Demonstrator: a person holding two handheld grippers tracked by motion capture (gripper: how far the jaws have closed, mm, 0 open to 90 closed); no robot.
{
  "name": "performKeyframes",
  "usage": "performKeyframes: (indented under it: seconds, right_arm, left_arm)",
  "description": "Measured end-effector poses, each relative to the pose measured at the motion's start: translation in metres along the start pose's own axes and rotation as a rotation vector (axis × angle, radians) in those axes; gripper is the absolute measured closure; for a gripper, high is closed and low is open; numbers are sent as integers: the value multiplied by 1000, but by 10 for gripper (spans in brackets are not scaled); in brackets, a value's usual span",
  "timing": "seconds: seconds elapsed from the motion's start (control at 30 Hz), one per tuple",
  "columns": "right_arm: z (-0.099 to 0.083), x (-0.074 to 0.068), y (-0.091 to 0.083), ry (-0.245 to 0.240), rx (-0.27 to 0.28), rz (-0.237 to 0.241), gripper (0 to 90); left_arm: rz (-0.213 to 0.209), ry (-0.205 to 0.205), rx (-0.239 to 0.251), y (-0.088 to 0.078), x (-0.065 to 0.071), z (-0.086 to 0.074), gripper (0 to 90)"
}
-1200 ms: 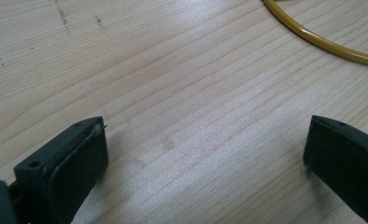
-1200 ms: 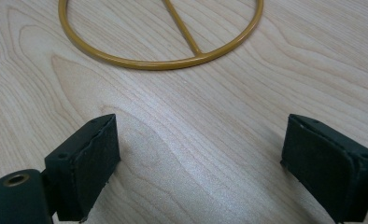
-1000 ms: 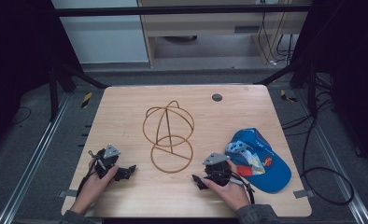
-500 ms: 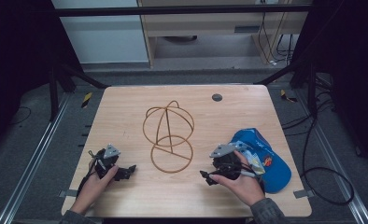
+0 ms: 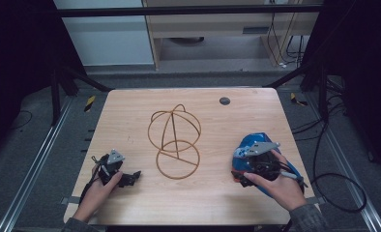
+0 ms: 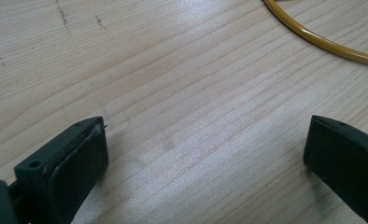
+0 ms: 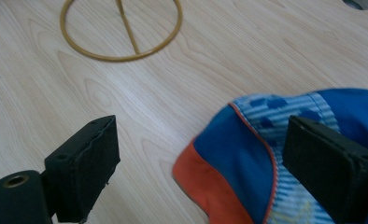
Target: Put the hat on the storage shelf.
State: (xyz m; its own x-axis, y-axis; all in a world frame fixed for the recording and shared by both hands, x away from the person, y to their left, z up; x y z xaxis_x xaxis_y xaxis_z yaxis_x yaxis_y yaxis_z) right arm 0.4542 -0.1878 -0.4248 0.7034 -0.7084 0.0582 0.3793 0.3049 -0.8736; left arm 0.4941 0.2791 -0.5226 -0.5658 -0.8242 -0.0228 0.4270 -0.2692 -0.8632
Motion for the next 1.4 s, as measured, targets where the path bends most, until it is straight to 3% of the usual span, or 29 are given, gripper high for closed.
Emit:
performKeyframes:
  seconds: [0.27, 0.5, 0.63, 1.0, 1.27, 1.4]
  right_arm:
    - [-22, 14, -13, 29, -35, -27, 134]
    - [-39, 37, -27, 83, -79, -70, 178]
    - [-46, 53, -31, 105, -116, -91, 246]
    - [-34, 78, -22, 114, -210, -73, 324]
    - [-15, 86, -8, 82, -257, -53, 510]
    - [-11, 88, -5, 83, -278, -54, 563]
  left_arm:
    - [1, 0, 0, 0, 0, 0, 0]
    - [0, -1, 0, 0, 0, 0, 0]
    - [1, 0, 0, 0, 0, 0, 0]
    - [2, 1, 0, 0, 0, 0, 0]
    - [2, 1, 0, 0, 0, 0, 0]
    - [1, 0, 0, 0, 0, 0, 0]
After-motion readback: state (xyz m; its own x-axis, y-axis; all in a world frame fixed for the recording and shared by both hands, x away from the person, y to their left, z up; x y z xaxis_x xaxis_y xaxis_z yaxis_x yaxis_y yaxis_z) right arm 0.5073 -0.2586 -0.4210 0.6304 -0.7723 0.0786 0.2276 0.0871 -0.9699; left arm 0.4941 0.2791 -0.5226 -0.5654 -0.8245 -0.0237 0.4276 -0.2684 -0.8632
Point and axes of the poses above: each handheld gripper's, and its own axes: y roughly forward along the jaws, z roughly out of its top, x roughly to its right, the point moved 2 cm from there along y, roughly forward along the jaws, and after that the axes turned 15 degrees about -x, right-handed, at the moved point
